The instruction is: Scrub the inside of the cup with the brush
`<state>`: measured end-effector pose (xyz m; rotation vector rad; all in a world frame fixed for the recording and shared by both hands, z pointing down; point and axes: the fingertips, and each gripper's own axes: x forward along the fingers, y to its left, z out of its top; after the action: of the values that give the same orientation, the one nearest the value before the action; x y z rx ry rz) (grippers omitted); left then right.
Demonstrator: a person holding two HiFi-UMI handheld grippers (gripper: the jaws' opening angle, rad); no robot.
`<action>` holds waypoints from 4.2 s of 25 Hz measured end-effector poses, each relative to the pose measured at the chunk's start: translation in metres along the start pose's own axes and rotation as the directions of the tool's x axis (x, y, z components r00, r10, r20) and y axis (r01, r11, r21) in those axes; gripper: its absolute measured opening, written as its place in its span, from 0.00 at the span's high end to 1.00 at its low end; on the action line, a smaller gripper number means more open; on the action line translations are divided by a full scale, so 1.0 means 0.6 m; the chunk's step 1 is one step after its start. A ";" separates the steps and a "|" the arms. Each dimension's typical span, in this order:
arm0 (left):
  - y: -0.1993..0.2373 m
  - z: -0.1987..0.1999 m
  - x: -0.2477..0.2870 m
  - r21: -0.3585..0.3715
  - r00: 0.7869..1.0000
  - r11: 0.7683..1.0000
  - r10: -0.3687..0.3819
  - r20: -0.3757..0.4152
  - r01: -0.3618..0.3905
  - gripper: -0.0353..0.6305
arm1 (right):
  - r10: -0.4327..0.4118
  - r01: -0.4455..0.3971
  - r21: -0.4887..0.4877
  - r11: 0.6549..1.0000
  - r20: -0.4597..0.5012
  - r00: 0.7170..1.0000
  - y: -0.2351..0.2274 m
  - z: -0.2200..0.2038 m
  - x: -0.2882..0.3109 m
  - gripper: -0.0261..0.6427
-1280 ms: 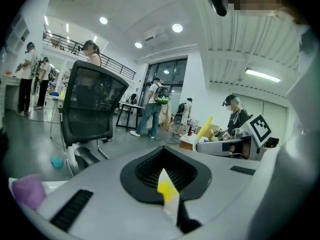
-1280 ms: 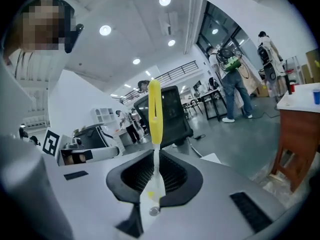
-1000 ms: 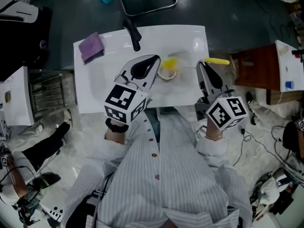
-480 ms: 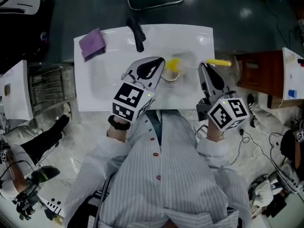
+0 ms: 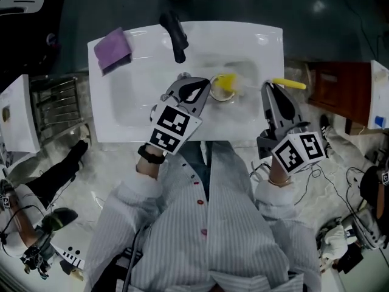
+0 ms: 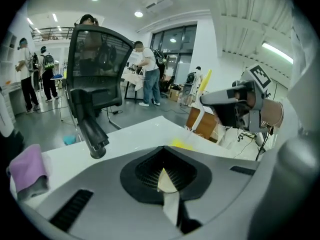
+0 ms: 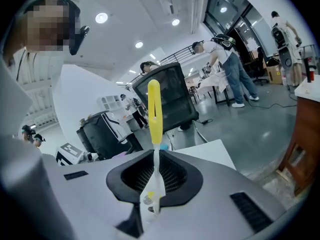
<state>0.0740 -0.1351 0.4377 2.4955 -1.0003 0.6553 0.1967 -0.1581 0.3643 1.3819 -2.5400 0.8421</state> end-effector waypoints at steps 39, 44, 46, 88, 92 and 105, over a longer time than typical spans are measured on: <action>-0.016 -0.297 0.155 0.236 0.870 0.905 -0.227 -0.438 0.355 0.83 | -0.069 0.070 0.042 0.997 -0.041 0.997 -0.032 -0.094 0.019 0.88; -0.018 -0.299 0.154 0.256 0.861 0.889 -0.238 -0.450 0.380 0.84 | -0.076 0.077 0.023 0.997 -0.041 0.996 -0.025 -0.095 0.019 0.88; -0.020 -0.298 0.155 0.263 0.859 0.885 -0.238 -0.453 0.384 0.84 | -0.071 0.072 0.007 0.997 -0.036 0.997 -0.018 -0.092 0.019 0.88; -0.032 -0.297 0.150 0.288 0.858 0.871 -0.242 -0.454 0.398 0.84 | -0.131 0.073 -0.396 0.915 -0.120 0.984 -0.034 -0.133 0.105 0.87; -0.026 -0.296 0.154 0.288 0.856 0.871 -0.241 -0.457 0.399 0.84 | -0.127 0.059 -0.364 0.930 -0.165 0.978 -0.048 -0.142 0.075 0.87; -0.027 -0.293 0.156 0.308 0.853 0.863 -0.228 -0.470 0.401 0.84 | 0.036 -0.086 -0.212 0.973 -0.229 0.973 0.058 -0.179 0.069 0.87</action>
<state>0.0964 -0.0878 0.6305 2.5872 -0.2920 1.3184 0.1291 -0.1170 0.4548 1.0818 -2.4263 0.6576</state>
